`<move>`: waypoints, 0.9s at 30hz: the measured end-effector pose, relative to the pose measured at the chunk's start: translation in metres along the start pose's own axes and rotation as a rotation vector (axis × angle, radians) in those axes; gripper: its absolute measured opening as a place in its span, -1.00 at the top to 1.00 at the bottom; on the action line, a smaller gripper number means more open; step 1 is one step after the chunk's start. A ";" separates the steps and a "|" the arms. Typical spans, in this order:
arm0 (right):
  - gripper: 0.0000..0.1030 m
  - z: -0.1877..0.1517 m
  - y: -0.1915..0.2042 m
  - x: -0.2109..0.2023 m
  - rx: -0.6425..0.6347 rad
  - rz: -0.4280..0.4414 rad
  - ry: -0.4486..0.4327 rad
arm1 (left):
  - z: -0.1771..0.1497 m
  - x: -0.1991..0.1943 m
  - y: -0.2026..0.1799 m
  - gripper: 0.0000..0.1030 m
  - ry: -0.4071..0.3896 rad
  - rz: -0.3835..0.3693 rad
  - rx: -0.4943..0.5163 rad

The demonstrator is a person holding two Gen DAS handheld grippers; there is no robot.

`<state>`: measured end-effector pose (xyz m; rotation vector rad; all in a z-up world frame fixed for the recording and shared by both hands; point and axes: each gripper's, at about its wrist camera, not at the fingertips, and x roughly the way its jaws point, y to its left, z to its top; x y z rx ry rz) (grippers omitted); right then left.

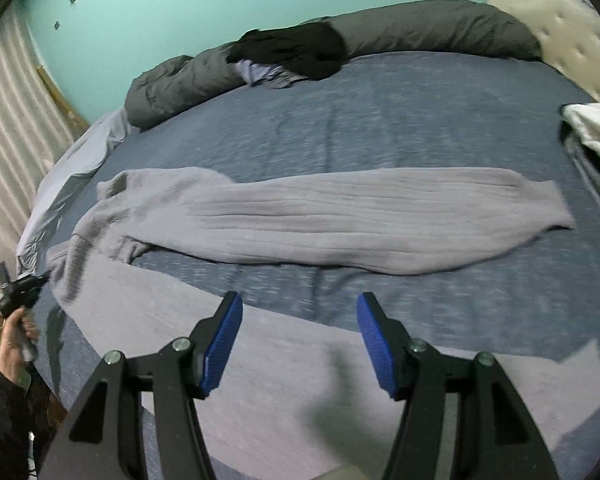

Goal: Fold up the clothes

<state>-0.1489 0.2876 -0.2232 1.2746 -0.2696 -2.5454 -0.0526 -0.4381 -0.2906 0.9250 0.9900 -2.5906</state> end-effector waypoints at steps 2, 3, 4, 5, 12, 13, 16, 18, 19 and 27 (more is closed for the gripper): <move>-0.22 -0.007 -0.015 -0.013 0.003 -0.024 0.002 | 0.006 -0.020 -0.004 0.94 -0.007 0.016 0.019; -0.22 -0.010 -0.024 -0.020 0.009 -0.035 0.006 | 0.008 -0.029 -0.006 0.94 -0.007 0.023 0.034; -0.22 -0.015 -0.033 -0.026 0.022 -0.045 0.009 | 0.010 -0.038 -0.008 0.94 -0.005 0.028 0.048; -0.22 -0.020 -0.043 -0.031 0.038 -0.051 0.014 | 0.011 -0.044 -0.009 0.94 -0.005 0.036 0.056; -0.26 -0.053 -0.103 -0.057 0.080 -0.118 0.066 | 0.006 -0.057 0.001 0.94 0.067 0.106 0.075; -0.27 -0.059 -0.110 -0.058 0.094 -0.129 0.078 | 0.004 -0.056 0.002 0.94 0.075 0.112 0.079; -0.28 -0.080 -0.131 -0.061 0.150 -0.142 0.118 | 0.000 -0.053 0.001 0.94 0.090 0.122 0.092; -0.30 -0.093 -0.140 -0.064 0.182 -0.127 0.130 | -0.003 -0.051 0.001 0.94 0.100 0.128 0.101; -0.33 -0.099 -0.145 -0.065 0.205 -0.123 0.131 | -0.005 -0.050 0.001 0.94 0.105 0.132 0.105; -0.39 -0.135 -0.190 -0.063 0.453 -0.081 0.098 | -0.016 -0.042 0.001 0.94 0.145 0.158 0.140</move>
